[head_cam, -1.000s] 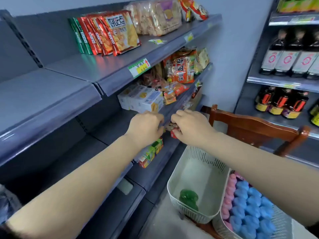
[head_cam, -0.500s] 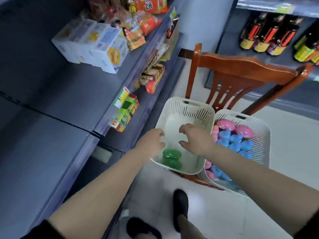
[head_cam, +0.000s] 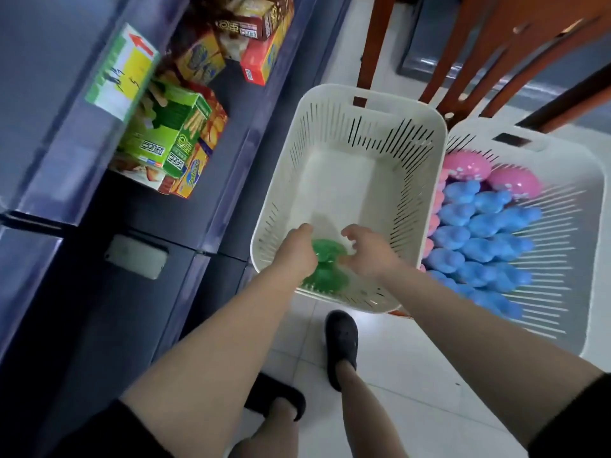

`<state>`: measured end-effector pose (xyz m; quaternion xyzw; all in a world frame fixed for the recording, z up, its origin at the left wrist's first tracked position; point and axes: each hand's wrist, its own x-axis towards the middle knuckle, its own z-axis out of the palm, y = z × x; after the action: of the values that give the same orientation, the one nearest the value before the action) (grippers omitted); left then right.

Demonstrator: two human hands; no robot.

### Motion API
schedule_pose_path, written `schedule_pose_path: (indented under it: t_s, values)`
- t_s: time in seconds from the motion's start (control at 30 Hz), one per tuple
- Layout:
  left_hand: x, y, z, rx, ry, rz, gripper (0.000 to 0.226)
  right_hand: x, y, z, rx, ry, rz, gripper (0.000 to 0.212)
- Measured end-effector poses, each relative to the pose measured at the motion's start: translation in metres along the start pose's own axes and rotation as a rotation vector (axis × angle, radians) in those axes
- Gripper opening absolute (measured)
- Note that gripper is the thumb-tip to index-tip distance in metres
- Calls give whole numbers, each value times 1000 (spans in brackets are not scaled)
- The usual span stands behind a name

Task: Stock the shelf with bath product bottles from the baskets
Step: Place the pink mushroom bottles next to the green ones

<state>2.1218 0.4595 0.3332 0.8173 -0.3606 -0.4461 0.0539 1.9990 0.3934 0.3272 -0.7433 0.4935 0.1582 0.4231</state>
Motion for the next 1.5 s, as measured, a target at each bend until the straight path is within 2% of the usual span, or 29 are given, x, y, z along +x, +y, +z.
schedule_pose_path:
  t_s: [0.17,0.27,0.4,0.67,0.83,1.1,1.23,1.37,1.5]
  values:
    - [39,-14,26,-10,-11,-127,57,32,17,29,46,-54,71,63]
    - [52,-19,38,-49,-26,-189,58,44,23,42,62,-59,83,59]
    - [61,-25,41,-108,7,-183,58,56,25,49,133,-40,110,50]
    - [39,-11,12,-224,62,-107,50,39,6,6,231,0,82,59]
    - [-9,17,-39,-234,99,62,52,-4,-25,-52,276,31,-69,62]
    - [-116,65,-138,-349,273,266,47,-94,-91,-146,452,155,-343,53]
    - [-179,79,-180,-273,475,398,47,-150,-132,-185,512,230,-508,46]
    - [-242,88,-216,-324,627,540,41,-200,-170,-212,551,263,-662,43]
    - [-294,87,-244,-440,714,590,30,-244,-210,-228,534,280,-839,31]
